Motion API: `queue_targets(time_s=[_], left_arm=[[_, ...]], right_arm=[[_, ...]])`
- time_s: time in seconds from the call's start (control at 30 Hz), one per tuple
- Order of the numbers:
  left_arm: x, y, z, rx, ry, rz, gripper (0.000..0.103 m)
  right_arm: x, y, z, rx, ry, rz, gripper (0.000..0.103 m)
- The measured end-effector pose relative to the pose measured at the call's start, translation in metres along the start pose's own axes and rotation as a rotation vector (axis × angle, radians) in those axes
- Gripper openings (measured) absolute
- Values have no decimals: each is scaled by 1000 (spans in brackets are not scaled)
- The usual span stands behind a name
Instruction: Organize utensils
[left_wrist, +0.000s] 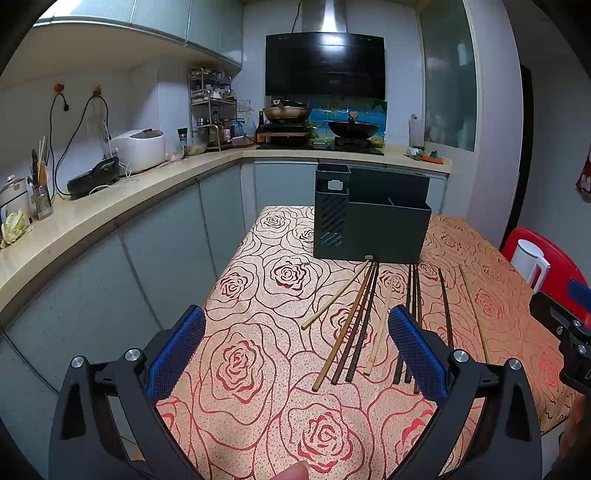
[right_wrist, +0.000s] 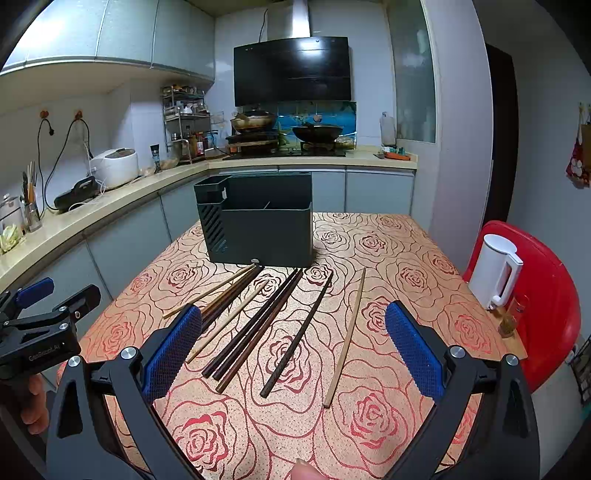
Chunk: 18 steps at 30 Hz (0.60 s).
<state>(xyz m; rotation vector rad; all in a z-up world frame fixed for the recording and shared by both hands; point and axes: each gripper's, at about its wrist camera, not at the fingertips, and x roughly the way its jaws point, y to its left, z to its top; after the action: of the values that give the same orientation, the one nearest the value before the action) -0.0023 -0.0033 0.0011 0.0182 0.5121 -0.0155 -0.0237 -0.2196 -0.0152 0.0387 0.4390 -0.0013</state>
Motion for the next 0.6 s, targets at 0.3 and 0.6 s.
queue_targets(time_s=[0.3, 0.6], left_arm=[[-2, -1, 0, 5, 0, -4, 96], [-3, -1, -1, 2, 0, -5, 96]], right_arm=[[-1, -1, 1, 2, -3, -2, 96], [-1, 0, 0, 3, -4, -3, 96]])
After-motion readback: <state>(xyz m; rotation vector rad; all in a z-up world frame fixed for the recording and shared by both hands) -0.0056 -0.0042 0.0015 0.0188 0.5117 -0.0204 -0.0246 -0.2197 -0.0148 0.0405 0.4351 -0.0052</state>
